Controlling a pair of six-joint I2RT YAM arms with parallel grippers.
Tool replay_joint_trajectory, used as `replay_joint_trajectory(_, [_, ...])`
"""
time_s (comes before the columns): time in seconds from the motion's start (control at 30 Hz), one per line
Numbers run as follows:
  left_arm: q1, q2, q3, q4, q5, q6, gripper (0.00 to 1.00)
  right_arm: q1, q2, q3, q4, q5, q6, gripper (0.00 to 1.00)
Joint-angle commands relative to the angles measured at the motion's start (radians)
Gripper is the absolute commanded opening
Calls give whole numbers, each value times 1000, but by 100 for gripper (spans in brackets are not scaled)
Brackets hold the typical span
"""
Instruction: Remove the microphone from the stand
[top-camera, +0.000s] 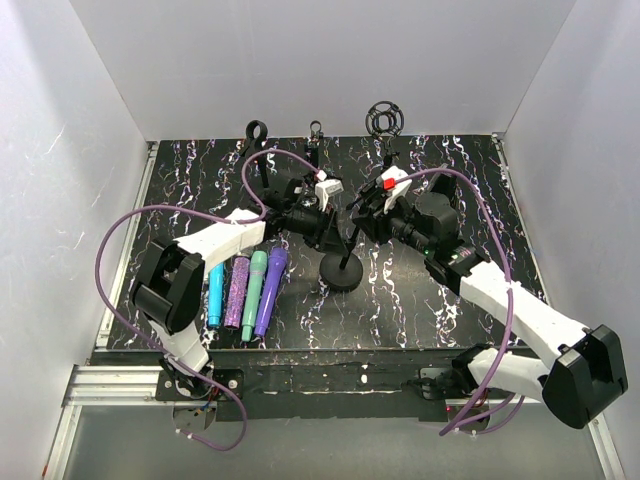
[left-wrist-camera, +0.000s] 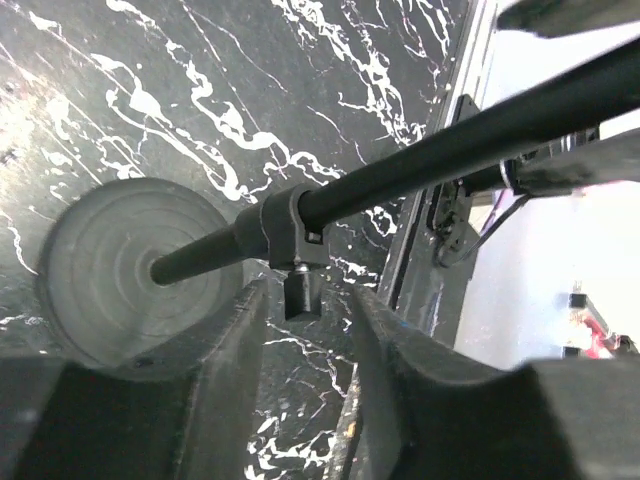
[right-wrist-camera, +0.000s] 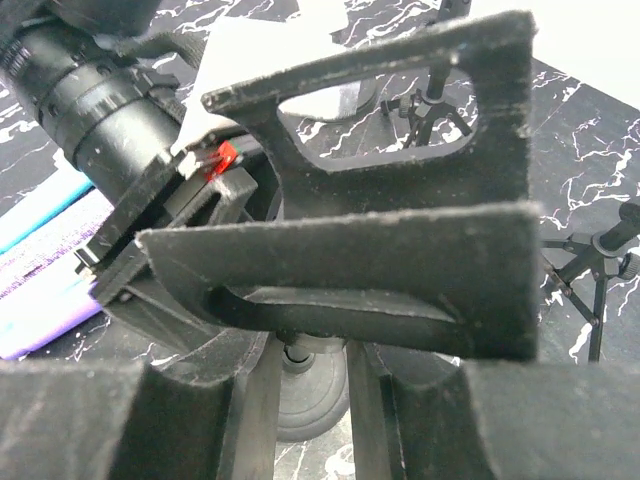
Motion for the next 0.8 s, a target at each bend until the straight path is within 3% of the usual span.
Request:
replay_joint_trajectory(0.0, [15, -51, 80, 0, 33, -29, 45, -6, 17, 62, -21, 27, -60, 1])
replay_joint_trajectory(0.1, [19, -68, 123, -57, -45, 6, 59, -5, 25, 70, -7, 33, -72, 1])
replay_joint_trajectory(0.23, [36, -122, 147, -103, -59, 54, 64, -5, 29, 74, 9, 35, -97, 1])
replay_joint_trajectory(0.53, [44, -292, 127, -207, -143, 204, 68, -2, 62, 129, -20, -71, -160, 1])
replay_joint_trajectory(0.77, [79, -349, 124, -247, -168, 319, 68, 21, 109, 171, -31, -36, -209, 1])
